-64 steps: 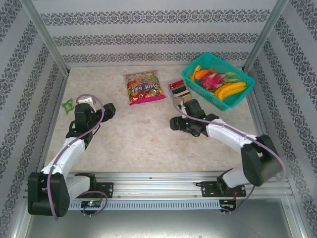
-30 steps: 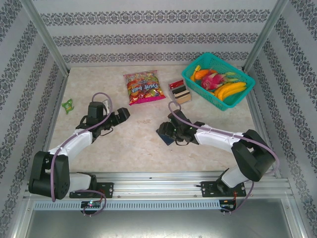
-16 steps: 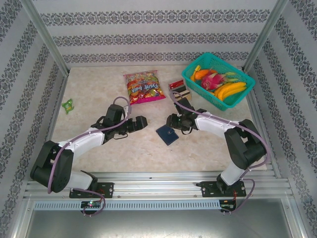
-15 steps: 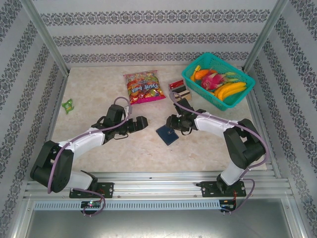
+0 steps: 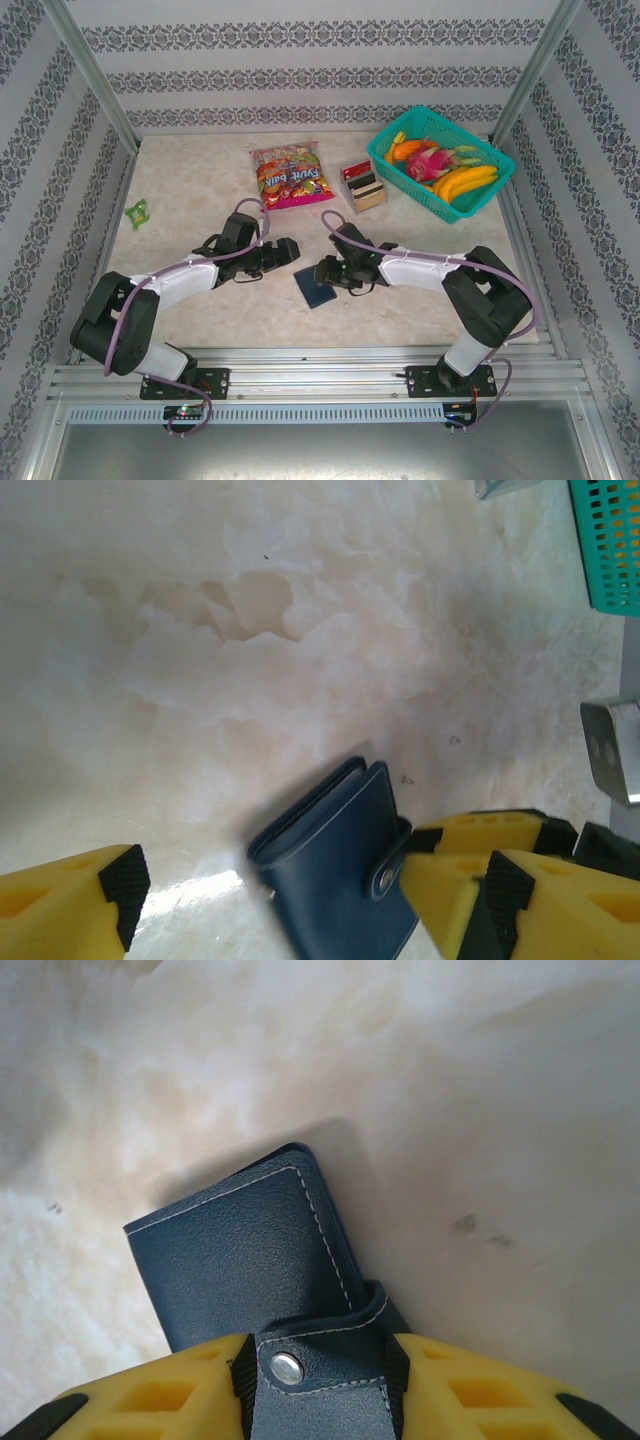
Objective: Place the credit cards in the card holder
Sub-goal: Move the card holder to the bottom-center of the table, then pick up the card holder at the bottom-center of the table.
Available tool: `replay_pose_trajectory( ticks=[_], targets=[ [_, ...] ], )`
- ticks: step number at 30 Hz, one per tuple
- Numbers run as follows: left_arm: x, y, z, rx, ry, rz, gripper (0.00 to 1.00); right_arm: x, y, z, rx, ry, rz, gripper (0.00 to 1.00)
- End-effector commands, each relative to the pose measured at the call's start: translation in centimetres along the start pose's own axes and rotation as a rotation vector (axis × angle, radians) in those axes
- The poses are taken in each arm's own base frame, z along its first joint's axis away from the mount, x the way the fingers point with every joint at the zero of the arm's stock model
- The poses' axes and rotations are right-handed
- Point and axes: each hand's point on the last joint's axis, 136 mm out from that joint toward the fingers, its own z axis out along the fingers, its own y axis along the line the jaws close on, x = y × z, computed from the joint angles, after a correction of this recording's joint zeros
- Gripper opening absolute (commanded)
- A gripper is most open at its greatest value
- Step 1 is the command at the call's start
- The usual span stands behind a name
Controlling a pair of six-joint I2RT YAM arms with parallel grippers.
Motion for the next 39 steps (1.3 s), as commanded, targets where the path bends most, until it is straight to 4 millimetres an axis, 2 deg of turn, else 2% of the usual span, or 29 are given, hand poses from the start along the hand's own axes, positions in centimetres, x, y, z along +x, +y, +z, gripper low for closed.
replay_pose_trajectory(
  ticks=[1, 6, 8, 11, 14, 16, 22, 28, 34, 39],
  targets=[
    [0.3, -0.7, 0.1, -0.001, 0.027, -0.007, 0.87, 0.3, 0.2, -0.8, 0.007, 0.004, 0.015, 0.42],
    [0.8, -0.3, 0.2, -0.004, 0.041, -0.028, 0.85, -1.6, -1.4, -2.8, 0.092, -0.04, -0.027, 0.43],
    [1.3, -0.3, 0.3, 0.005, 0.051, -0.038, 0.84, -1.9, -0.9, -3.3, 0.066, -0.04, -0.05, 0.42],
    [2.4, 0.1, 0.6, 0.0, 0.086, -0.079, 0.79, -1.3, 0.5, -3.1, 0.015, 0.001, -0.101, 0.4],
    [3.5, -0.2, 1.0, 0.016, 0.107, -0.104, 0.69, -0.1, 1.3, -2.4, 0.004, 0.044, -0.156, 0.32],
    [4.0, -0.4, 1.1, 0.019, 0.105, -0.13, 0.67, 0.5, 1.4, -1.8, -0.01, 0.061, -0.149, 0.3],
    [5.0, 0.0, 1.5, -0.002, 0.114, -0.173, 0.63, 2.0, -0.5, -0.2, 0.033, 0.115, -0.122, 0.21],
    [5.8, 0.2, 2.1, -0.01, 0.131, -0.191, 0.62, 3.7, -3.9, 0.7, 0.101, 0.14, -0.069, 0.21],
    [6.2, -0.4, 3.1, 0.014, 0.131, -0.219, 0.57, 4.6, -5.3, 1.9, 0.074, 0.138, 0.014, 0.2],
    [6.2, -1.6, 3.9, 0.031, 0.141, -0.19, 0.53, 4.9, -5.8, 2.5, 0.071, 0.143, 0.045, 0.21]
  ],
)
